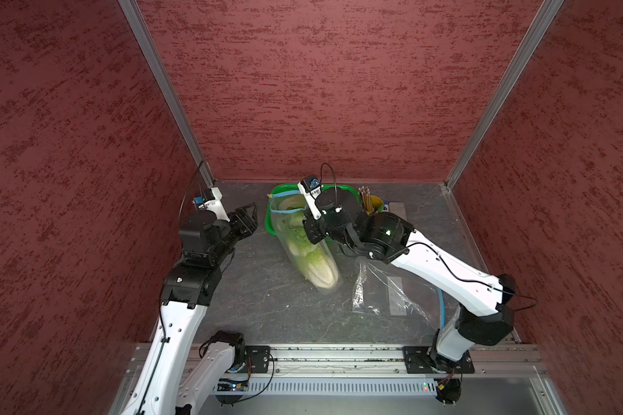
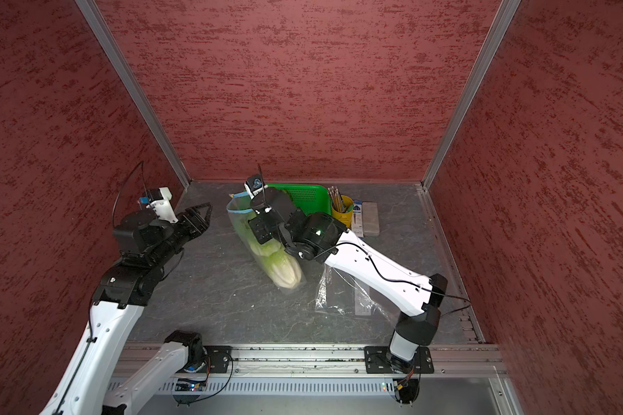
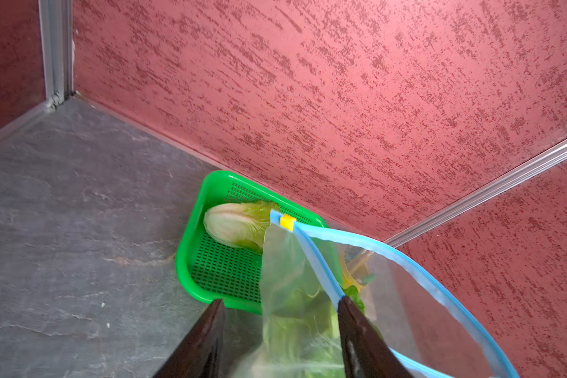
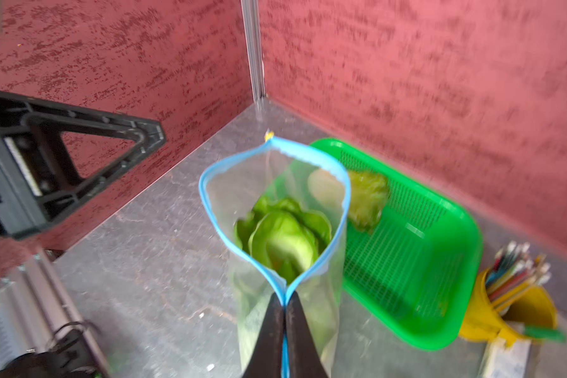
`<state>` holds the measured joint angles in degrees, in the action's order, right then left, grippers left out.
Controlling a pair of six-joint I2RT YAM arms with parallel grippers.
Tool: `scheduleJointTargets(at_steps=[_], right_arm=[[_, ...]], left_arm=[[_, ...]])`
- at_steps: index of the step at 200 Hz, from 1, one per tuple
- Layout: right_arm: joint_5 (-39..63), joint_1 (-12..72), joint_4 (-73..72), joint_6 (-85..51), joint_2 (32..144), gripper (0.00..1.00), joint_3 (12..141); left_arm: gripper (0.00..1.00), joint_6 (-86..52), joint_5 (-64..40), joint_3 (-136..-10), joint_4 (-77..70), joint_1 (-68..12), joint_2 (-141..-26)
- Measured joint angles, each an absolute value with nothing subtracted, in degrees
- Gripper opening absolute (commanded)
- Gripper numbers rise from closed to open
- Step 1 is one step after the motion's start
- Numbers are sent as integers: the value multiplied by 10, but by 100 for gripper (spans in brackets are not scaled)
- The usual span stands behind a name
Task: Put the chinese cabbages into a zipper bag and zip it
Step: Zip the zipper on the zipper food storage bag.
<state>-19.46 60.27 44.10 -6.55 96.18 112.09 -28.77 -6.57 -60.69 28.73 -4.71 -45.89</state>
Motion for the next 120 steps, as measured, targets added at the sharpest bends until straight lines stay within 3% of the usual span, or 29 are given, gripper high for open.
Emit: scheduleJointTargets(at_steps=[36, 120], right_arm=[[-175, 559, 371, 26, 908, 8, 1006], [-107, 500, 242, 140, 762, 7, 792]], left_arm=[[56, -247, -133, -556, 275, 14, -433], [53, -208, -269, -389, 125, 18, -410]])
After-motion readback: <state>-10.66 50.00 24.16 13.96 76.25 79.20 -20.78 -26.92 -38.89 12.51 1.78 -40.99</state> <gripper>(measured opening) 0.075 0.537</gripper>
